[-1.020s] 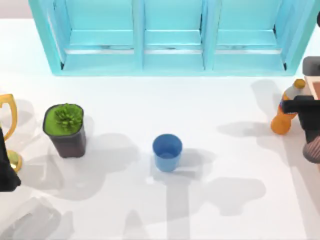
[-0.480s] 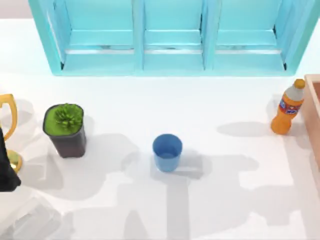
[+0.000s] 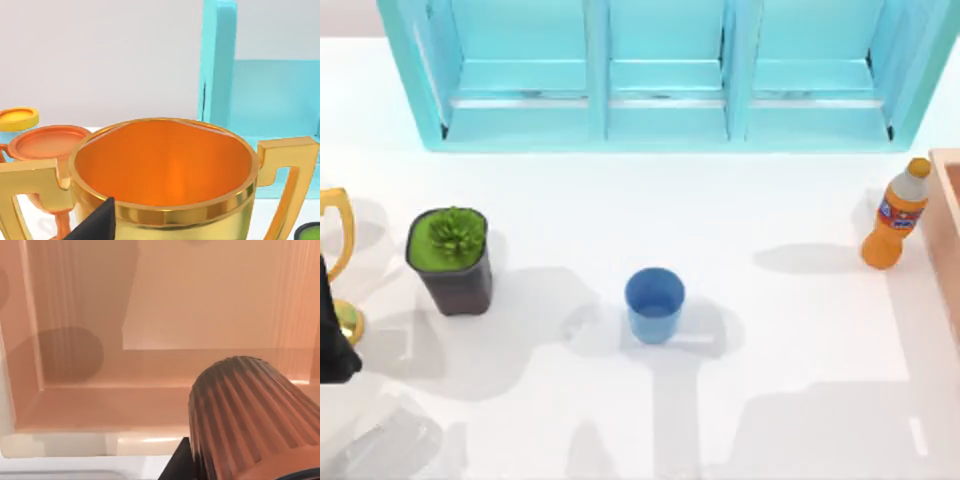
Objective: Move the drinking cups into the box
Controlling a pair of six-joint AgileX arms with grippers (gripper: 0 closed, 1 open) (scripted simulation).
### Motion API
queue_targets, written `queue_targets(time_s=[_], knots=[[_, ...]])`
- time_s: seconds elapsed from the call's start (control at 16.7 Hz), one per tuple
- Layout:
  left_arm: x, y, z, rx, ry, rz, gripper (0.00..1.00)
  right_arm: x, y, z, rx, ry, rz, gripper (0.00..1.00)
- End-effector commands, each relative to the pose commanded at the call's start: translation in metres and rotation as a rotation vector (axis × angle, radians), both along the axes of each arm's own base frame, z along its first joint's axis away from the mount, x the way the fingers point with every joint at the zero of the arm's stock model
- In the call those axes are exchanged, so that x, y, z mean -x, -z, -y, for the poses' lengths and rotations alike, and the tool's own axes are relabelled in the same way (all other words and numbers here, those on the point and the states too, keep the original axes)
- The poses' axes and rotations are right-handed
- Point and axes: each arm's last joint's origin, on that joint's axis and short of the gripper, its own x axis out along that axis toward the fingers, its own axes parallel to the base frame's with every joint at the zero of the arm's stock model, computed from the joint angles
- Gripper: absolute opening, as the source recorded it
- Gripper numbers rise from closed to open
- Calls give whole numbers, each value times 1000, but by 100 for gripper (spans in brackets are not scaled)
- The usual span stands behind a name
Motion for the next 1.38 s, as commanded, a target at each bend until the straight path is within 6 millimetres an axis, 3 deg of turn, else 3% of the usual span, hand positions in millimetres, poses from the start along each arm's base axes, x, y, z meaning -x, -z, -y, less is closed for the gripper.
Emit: queue_targets(time_s=[0.36,0.72,1.02,1.38], knots=[[0,0,0,0,0,0,100,-1,4,1,3,0,2,0],[0,0,0,0,0,0,100,-1,57,2,2,0,2,0],[0,0,0,0,0,0,100,0,65,2,1,0,1,0],[0,0,0,0,0,0,100,0,65,2,1,0,1,45]])
